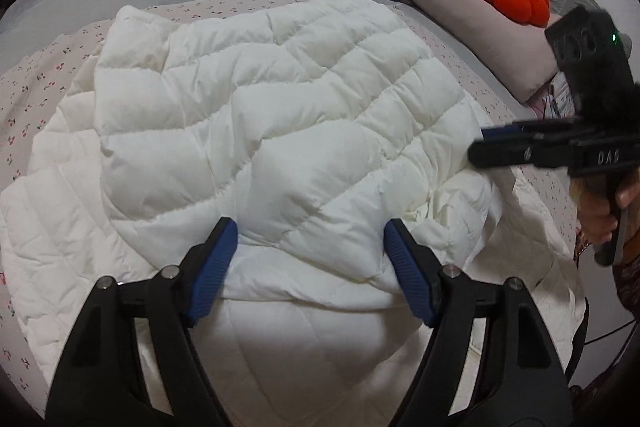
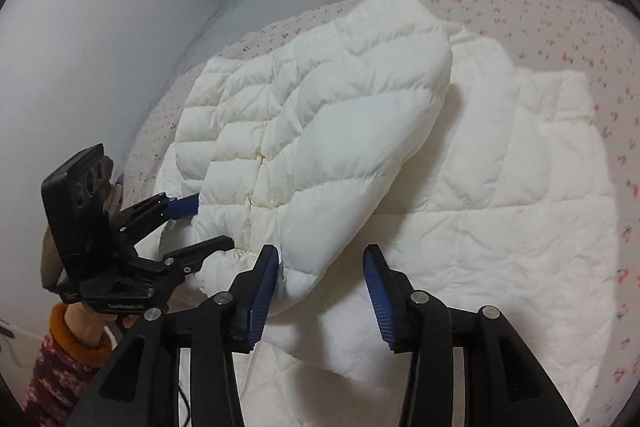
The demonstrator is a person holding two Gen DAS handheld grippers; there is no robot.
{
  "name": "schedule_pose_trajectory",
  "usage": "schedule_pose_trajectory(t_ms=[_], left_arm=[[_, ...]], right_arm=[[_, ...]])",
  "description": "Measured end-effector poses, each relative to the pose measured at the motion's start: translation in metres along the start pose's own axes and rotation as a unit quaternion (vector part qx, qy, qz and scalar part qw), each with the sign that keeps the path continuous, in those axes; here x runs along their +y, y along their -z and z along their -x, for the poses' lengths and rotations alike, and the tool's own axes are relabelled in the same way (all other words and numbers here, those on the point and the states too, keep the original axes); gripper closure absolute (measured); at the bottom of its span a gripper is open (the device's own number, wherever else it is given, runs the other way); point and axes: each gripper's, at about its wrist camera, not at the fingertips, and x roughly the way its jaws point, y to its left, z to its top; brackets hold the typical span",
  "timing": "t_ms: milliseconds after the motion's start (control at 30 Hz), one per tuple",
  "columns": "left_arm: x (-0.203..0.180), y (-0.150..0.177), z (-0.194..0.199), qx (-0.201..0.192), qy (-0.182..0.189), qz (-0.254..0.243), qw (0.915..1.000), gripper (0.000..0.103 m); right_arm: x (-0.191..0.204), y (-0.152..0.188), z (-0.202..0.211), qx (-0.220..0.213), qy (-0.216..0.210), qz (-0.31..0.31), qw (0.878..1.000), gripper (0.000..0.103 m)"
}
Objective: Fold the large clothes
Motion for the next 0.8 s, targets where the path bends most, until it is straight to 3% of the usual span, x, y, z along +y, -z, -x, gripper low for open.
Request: schedule_pose_trajectory(t_ms=[133, 233, 300, 367, 433, 500, 567, 667, 800], left_arm=[[-0.009, -0.007, 0.017, 0.013, -0.021, -0.035, 0.9991, 0.026], [-0.013, -0.027, 0.043, -0.038, -0.031, -0.058, 0.9971, 0.026], [-0.009, -0.048, 0.053, -0.07, -0.036, -0.05, 0.9956, 0.026], [-0.005, -0.068, 0.05, -0.088, -0.067, -0.043, 0.9929, 0.026], [0.002, -0.084, 0.034, -0.087, -0.095, -0.034, 0.991, 0.026], [0.015, -0.093, 0.01, -0.056, -0.115, -0.016, 0.9916, 0.026], [0.031, -0.094, -0.007, -0.033, -0.134, -0.004, 0.9904, 0.026], [0.045, -0.092, -0.015, -0.031, -0.143, 0.007, 0.9893, 0.026], [0.055, -0.085, -0.012, -0.051, -0.124, 0.032, 0.9904, 0.026]], right_arm=[[0.018, -0.03, 0.031, -0.09, 0.081, 0.076, 0.99, 0.057], [0.034, -0.05, 0.035, -0.164, 0.133, 0.133, 0.968, 0.056], [0.044, -0.068, 0.024, -0.18, 0.151, 0.17, 0.957, 0.056], [0.043, -0.086, -0.001, -0.165, 0.162, 0.179, 0.956, 0.056], [0.033, -0.096, -0.028, -0.136, 0.159, 0.152, 0.966, 0.056], [0.02, -0.097, -0.048, -0.106, 0.148, 0.108, 0.977, 0.056], [0.007, -0.087, -0.065, -0.077, 0.111, 0.054, 0.989, 0.056], [0.006, -0.062, -0.085, -0.039, 0.058, 0.014, 0.997, 0.055], [0.028, -0.043, -0.095, -0.02, 0.024, 0.037, 0.999, 0.055]])
